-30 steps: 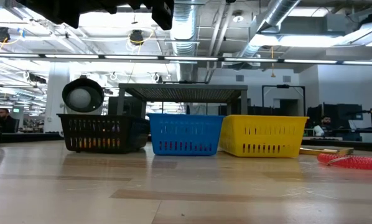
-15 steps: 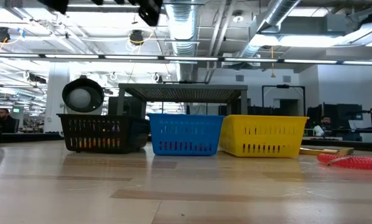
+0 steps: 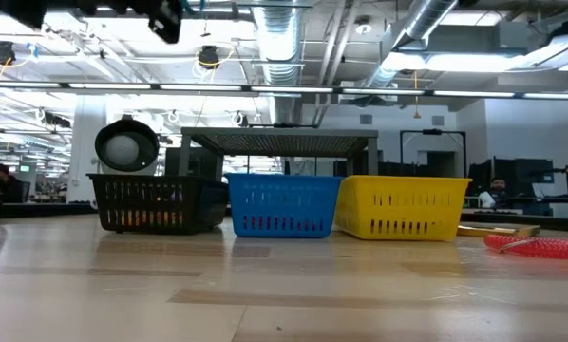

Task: Pick & Place Office Desk Supplies
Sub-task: Put the blue rubber band into the blue basket

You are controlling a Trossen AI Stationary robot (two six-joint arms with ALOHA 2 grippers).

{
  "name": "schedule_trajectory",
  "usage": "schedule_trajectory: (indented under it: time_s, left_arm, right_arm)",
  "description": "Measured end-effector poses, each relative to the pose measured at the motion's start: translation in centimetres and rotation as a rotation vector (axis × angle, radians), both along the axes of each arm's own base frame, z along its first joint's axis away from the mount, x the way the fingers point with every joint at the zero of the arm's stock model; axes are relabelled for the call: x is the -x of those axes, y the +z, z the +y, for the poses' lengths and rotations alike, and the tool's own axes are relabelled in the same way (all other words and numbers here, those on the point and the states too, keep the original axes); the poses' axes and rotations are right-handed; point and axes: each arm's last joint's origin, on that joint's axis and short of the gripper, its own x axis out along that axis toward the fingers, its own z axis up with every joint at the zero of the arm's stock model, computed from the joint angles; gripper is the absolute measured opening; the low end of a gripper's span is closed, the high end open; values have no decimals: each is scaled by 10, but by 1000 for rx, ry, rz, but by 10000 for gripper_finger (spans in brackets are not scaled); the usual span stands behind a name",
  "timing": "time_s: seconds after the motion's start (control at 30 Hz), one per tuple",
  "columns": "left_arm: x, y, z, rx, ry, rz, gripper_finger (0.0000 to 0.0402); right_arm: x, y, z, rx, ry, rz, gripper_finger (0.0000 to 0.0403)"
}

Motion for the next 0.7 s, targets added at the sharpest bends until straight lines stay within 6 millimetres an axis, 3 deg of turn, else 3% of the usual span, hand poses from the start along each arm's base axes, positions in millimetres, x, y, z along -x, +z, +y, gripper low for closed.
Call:
schedule_trajectory:
  time_s: [0.17, 0.3, 0.5, 0.7]
  left_arm:
    - [19, -25, 6, 76, 0, -142, 2]
    - [23, -40, 8, 121, 37, -138, 2]
    - [12, -51, 11, 141, 102, -74, 2]
    - [-12, -56, 18, 164, 163, -16, 2]
  right_arm:
    - [15, -20, -4, -66, 23, -103, 265]
    - [21, -32, -3, -93, 45, -147, 265]
    - [22, -52, -2, -92, 55, -187, 265]
    - [21, -69, -1, -101, 60, -198, 265]
